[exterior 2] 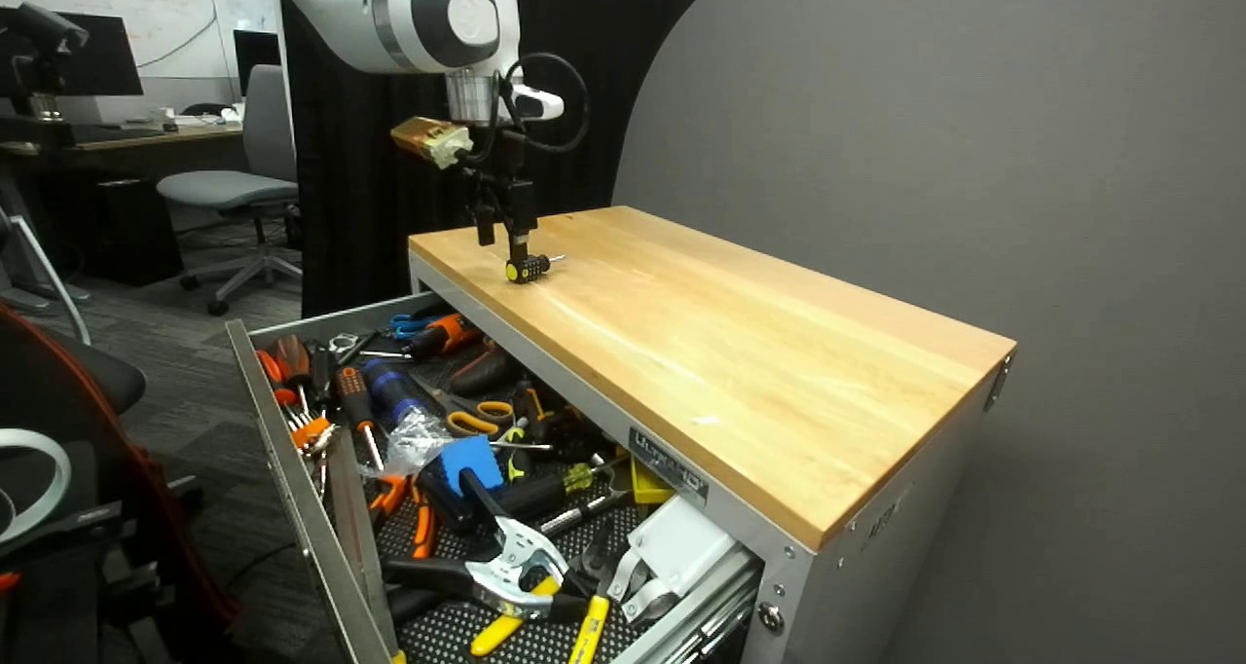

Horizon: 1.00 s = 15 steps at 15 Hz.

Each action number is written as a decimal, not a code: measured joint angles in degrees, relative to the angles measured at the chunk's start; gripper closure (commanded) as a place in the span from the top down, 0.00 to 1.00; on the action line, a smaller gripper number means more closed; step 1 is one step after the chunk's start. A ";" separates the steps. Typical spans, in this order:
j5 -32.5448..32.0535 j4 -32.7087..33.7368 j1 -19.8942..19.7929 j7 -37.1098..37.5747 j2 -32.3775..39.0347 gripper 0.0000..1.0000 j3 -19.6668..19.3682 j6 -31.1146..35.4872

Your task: Put the black screwdriver in the open drawer and close the drawer

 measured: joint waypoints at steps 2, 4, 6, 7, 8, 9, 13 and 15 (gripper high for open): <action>-1.58 0.64 0.66 1.50 0.19 1.00 -1.11 0.34; -2.80 1.03 0.93 2.69 0.23 0.75 -1.89 0.39; -3.59 1.30 1.09 3.62 0.45 0.65 -2.37 0.39; -3.71 1.34 1.14 3.93 0.69 0.58 -2.51 0.39; -3.74 1.35 1.17 4.27 1.01 0.49 -2.61 0.39; -3.75 1.36 1.19 4.75 1.45 0.42 -2.69 0.42; -3.75 1.52 1.34 6.83 2.60 0.13 -2.80 1.21; -3.75 1.57 1.35 7.98 2.56 0.14 -2.85 1.22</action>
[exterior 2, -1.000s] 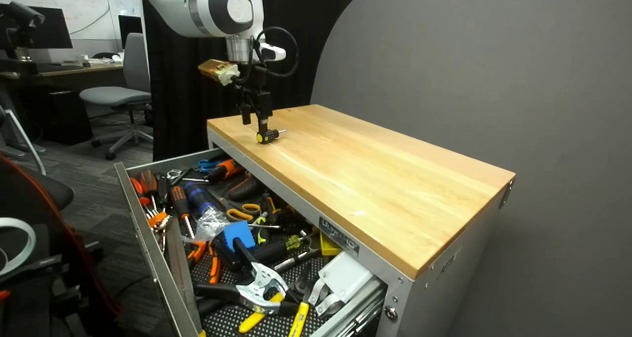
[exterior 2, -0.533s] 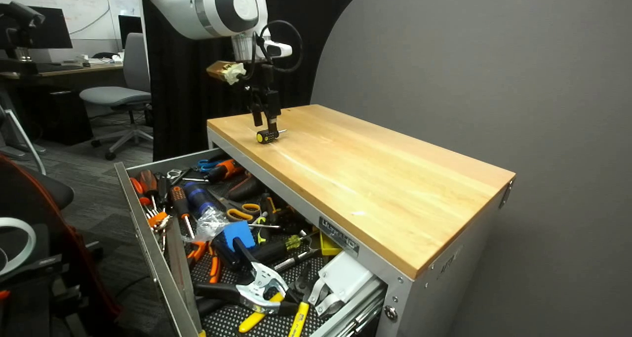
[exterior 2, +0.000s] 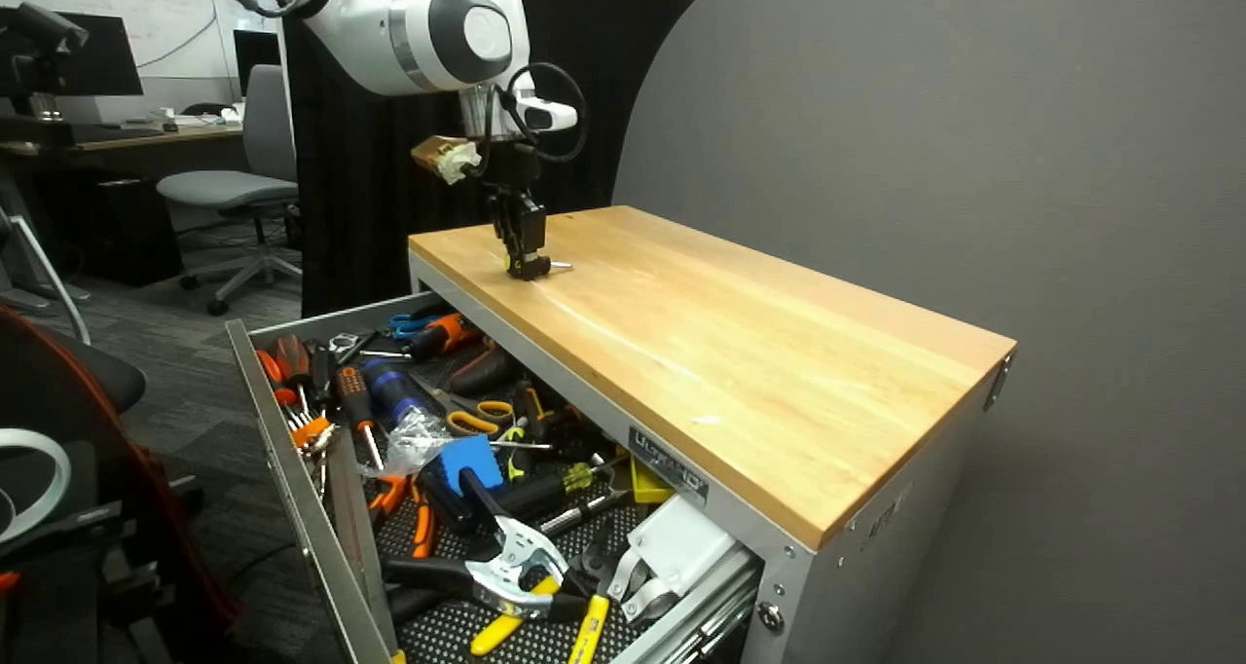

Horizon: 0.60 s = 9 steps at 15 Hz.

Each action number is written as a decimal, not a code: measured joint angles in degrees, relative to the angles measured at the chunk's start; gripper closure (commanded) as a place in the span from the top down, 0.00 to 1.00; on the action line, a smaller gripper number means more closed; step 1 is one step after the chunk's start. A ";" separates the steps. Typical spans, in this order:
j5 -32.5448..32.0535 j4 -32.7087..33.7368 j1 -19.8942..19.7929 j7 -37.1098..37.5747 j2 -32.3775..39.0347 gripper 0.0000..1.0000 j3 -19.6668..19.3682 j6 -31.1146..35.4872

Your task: Put the black screwdriver in the open drawer and close the drawer

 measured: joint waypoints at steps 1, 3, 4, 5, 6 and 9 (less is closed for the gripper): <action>0.00 -0.02 -0.01 0.32 -0.03 0.13 -0.13 -0.01; 0.01 -0.31 -0.14 0.79 -0.41 0.12 -0.54 -0.09; 0.23 -0.66 -0.36 0.87 -0.86 0.12 -0.72 -0.29; 0.56 -1.36 -0.72 0.86 -1.70 0.12 -0.83 -0.69; 0.95 -2.48 -1.18 0.79 -2.96 0.12 -0.85 -1.83; 2.59 -8.48 -2.66 0.17 -9.08 0.12 -0.75 -7.06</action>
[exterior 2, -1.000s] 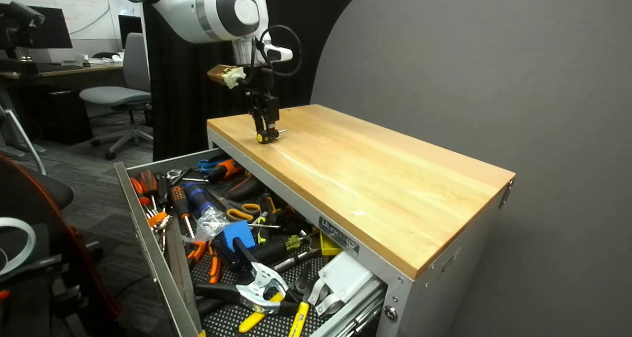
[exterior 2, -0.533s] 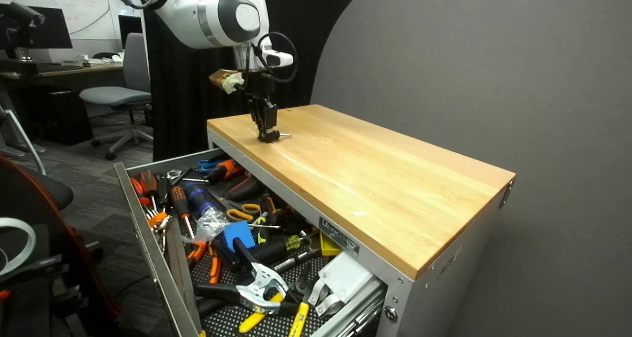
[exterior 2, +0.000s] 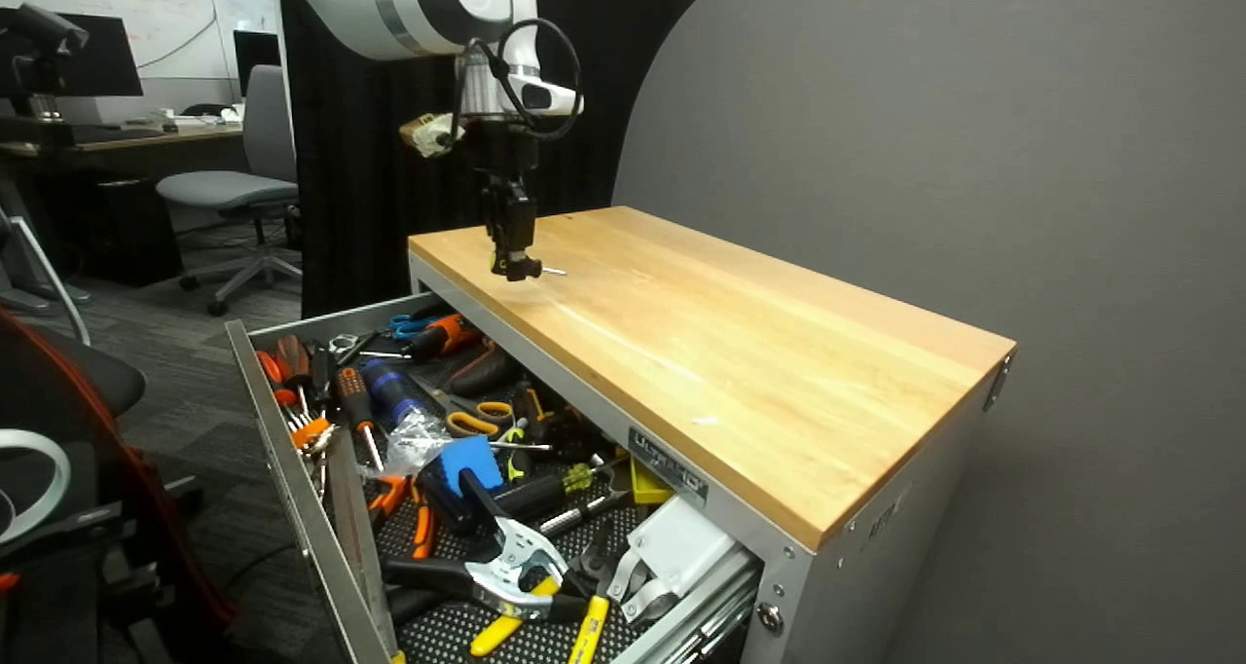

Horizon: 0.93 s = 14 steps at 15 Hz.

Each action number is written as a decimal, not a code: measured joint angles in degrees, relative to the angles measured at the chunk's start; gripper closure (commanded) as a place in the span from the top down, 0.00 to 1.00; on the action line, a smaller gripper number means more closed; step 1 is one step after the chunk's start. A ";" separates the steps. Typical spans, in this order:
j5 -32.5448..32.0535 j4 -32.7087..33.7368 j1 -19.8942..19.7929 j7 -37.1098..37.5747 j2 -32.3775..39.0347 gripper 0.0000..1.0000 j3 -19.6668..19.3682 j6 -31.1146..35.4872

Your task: Put the black screwdriver in the open drawer and close the drawer

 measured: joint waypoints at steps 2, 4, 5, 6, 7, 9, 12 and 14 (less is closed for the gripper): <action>1.63 -5.49 -0.84 -0.63 -4.75 0.12 0.39 -3.46; 4.30 -10.75 -1.64 -1.60 -8.31 0.12 1.27 -4.40; 5.53 -13.09 -1.94 -1.83 -9.54 0.12 1.81 -4.14; 6.41 -15.07 -2.05 -1.83 -10.38 0.62 2.35 -3.74; 7.31 -16.76 -2.07 -1.83 -10.90 0.62 2.95 -2.96; 8.43 -19.07 -2.07 -1.82 -11.25 0.76 4.17 -1.33; 10.02 -20.82 -2.39 -4.00 -11.36 0.99 4.76 -2.82; 11.96 -21.52 -4.01 -8.32 -11.61 1.00 4.64 -7.14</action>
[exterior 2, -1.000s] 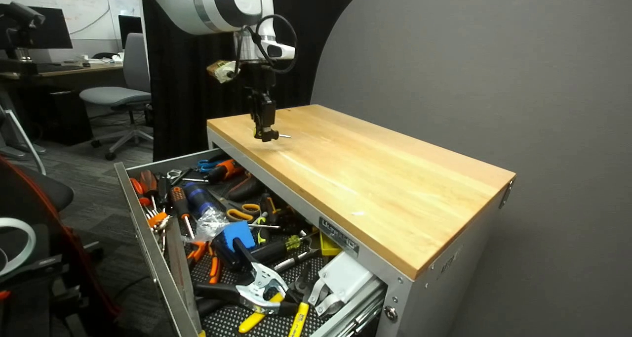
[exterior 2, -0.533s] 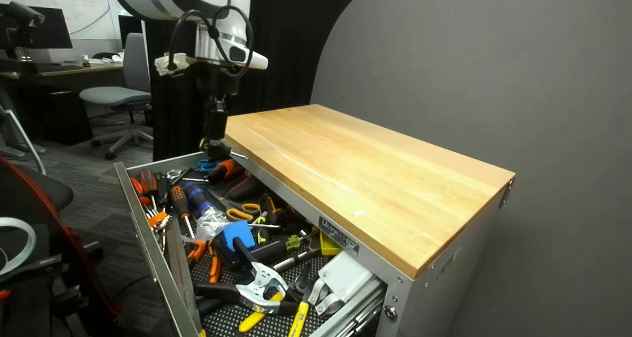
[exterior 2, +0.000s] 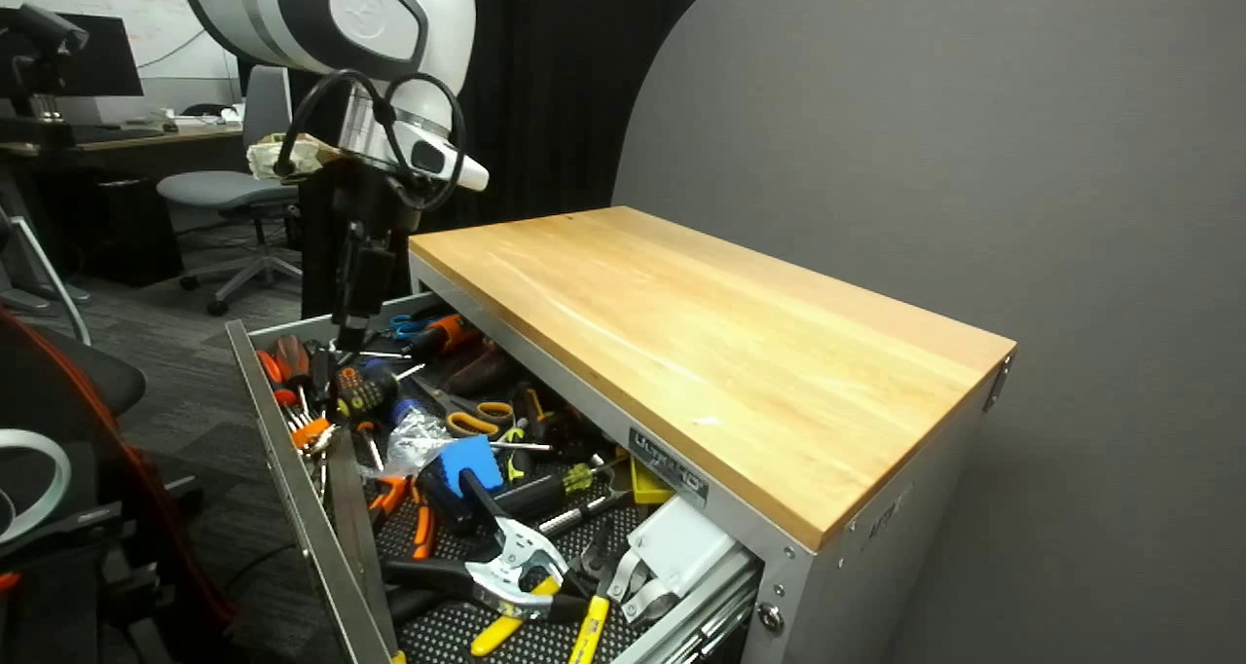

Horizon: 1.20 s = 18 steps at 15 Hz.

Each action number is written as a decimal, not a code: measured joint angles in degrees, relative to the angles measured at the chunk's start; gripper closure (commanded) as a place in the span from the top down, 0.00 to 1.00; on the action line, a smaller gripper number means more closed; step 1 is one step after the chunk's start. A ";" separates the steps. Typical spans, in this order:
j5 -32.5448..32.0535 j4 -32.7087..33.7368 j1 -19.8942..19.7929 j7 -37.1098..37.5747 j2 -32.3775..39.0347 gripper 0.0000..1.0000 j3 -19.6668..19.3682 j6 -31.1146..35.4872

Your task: Put the black screwdriver in the open drawer and close the drawer

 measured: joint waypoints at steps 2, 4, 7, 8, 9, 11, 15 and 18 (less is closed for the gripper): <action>0.32 -0.78 -2.35 -3.16 -0.50 1.00 -0.78 -5.47; 0.27 -1.47 -4.69 -5.53 -0.64 1.00 -1.96 -10.95; -0.32 -2.90 -7.07 -6.34 -0.26 1.00 -3.36 -15.99; -0.51 -3.42 -7.51 -6.34 0.08 0.91 -3.63 -16.88; -0.62 -3.92 -7.83 -6.32 0.60 0.74 -3.79 -17.40; -0.65 -4.73 -8.12 -6.16 1.89 0.58 -3.86 -17.46; -0.63 -5.47 -8.11 -5.01 5.26 0.27 -3.88 -16.71; -0.25 -5.67 -7.99 -3.03 7.36 0.07 -3.88 -13.24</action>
